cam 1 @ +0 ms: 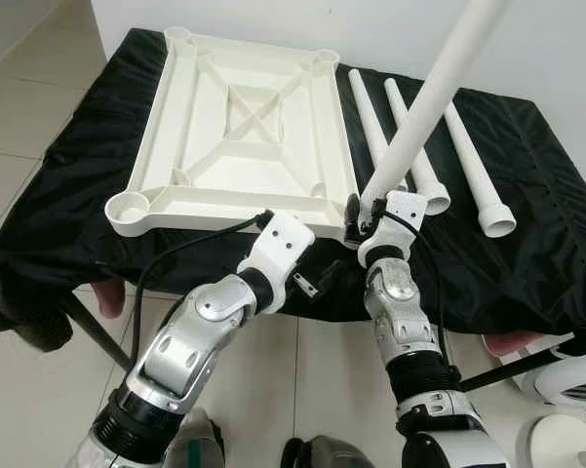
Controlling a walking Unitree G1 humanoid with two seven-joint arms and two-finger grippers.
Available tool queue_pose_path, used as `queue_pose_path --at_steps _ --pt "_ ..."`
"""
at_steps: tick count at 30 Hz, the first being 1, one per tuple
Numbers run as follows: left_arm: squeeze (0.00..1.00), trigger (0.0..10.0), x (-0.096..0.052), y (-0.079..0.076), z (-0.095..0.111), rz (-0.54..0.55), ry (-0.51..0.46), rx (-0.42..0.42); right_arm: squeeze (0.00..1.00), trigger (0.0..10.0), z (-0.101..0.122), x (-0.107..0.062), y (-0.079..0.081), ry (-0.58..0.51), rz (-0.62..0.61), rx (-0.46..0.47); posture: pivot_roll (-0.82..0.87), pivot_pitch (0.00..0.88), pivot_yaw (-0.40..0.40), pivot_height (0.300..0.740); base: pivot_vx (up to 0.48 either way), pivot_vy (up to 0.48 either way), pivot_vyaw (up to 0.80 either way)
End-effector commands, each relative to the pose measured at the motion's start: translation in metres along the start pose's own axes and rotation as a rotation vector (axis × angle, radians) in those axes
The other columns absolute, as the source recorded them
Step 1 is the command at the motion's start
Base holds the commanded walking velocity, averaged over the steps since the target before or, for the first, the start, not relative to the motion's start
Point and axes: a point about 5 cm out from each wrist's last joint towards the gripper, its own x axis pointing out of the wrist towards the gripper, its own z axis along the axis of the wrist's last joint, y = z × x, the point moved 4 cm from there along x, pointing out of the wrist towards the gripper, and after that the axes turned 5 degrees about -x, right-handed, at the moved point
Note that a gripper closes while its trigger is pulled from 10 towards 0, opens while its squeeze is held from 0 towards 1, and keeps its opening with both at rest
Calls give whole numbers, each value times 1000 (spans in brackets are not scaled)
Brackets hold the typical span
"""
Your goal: Building children table
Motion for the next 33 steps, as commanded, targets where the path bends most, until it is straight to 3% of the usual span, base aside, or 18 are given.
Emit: queue_pose_path --at_steps 1,2,8,10,13,14,16,20,27,30,33 --pt "0 10000 1 -7 -1 -37 2 1 455 10000 -14 -4 -11 56 -6 -18 125 54 -124 740 0 0 0" --pt "0 10000 2 -8 0 -37 1 1 0 10000 -15 -3 -11 54 25 -15 123 56 -125 740 0 0 0" --pt "0 10000 2 -7 0 -34 -1 0 0 10000 -13 2 -9 48 120 -5 121 60 -123 740 0 0 0" --pt "0 10000 2 -6 1 -30 -4 -1 0 10000 -7 9 -10 36 225 -7 122 65 -121 740 0 0 0" --pt "0 10000 2 -6 1 -30 -4 -1 0 10000 -7 9 -10 36 225 -7 122 65 -121 740 0 0 0" --pt "0 10000 2 -4 2 -25 -6 0 0 10000 4 18 -13 10 333 -20 124 66 -117 740 0 0 0" --pt "0 10000 2 -4 2 -25 -6 0 0 10000 4 18 -13 10 333 -20 124 66 -117 740 0 0 0" --pt "0 10000 2 -3 3 -21 -8 1 0 10000 18 28 -21 -15 488 -60 123 65 -116 740 0 0 0" --pt "0 10000 2 -2 4 -19 -10 3 0 10000 21 29 -22 -18 575 -73 124 67 -116 740 0 0 0" --pt "0 10000 2 -2 6 -16 -14 0 0 10000 18 25 -18 19 742 -71 128 69 -115 740 0 0 0" --pt "0 10000 2 -2 6 -15 -14 0 0 10000 15 24 -17 38 788 -75 130 69 -114 740 0 0 0"
